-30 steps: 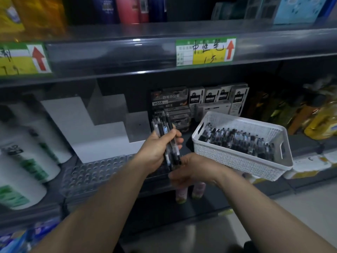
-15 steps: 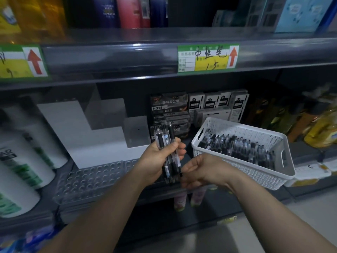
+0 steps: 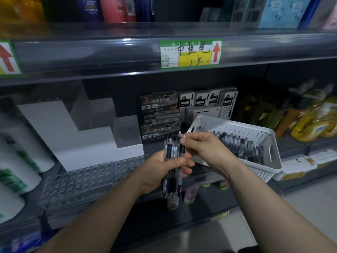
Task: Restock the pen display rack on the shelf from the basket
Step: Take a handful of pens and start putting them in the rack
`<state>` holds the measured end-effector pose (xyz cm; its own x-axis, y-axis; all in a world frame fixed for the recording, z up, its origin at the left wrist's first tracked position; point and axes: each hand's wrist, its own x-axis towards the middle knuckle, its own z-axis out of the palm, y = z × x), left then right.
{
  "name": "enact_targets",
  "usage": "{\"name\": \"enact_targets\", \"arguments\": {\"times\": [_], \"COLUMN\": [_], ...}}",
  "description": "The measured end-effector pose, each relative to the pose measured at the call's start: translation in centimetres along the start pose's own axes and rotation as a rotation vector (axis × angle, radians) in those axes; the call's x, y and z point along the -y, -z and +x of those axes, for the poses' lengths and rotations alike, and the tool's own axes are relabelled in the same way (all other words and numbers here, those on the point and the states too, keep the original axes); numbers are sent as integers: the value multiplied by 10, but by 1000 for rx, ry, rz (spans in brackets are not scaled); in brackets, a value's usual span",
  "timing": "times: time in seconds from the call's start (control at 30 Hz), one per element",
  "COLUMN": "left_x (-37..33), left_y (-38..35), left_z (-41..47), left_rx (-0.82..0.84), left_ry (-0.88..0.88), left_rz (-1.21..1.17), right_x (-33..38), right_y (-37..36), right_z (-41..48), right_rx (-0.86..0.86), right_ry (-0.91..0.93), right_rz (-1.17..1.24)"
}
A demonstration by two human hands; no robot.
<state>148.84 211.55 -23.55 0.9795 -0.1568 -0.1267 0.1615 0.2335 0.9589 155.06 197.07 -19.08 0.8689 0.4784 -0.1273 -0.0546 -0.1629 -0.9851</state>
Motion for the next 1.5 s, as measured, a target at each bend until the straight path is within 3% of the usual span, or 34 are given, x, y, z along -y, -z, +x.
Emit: {"name": "enact_targets", "arguments": {"times": [0.2, 0.47, 0.6, 0.9, 1.0, 1.13, 1.27, 1.5], "left_x": [-5, -4, -6, -17, -17, -13, -12, -5], "left_y": [-1, 14, 14, 13, 14, 16, 11, 1], "left_z": [0, 7, 10, 17, 17, 15, 10, 5], "left_rx": [-3, -236, -244, -279, -293, -242, -117, 39], "left_ry": [29, 120, 94, -14, -6, 40, 113, 143], "left_rz": [-67, -150, -221, -444, -402, -281, -108, 55], "right_x": [-3, 0, -4, -21, -24, -22, -16, -15], "right_y": [10, 29, 17, -5, -6, 3, 11, 9], "right_z": [7, 2, -4, -7, -6, -2, 1, 4], "right_rx": [-66, -456, -380, -31, 44, -50, -156, -82], "right_ry": [-11, 301, 284, 86, 64, 66, 62, 10], "right_rz": [108, 275, 203, -227, -312, -344, -217, -110]}}
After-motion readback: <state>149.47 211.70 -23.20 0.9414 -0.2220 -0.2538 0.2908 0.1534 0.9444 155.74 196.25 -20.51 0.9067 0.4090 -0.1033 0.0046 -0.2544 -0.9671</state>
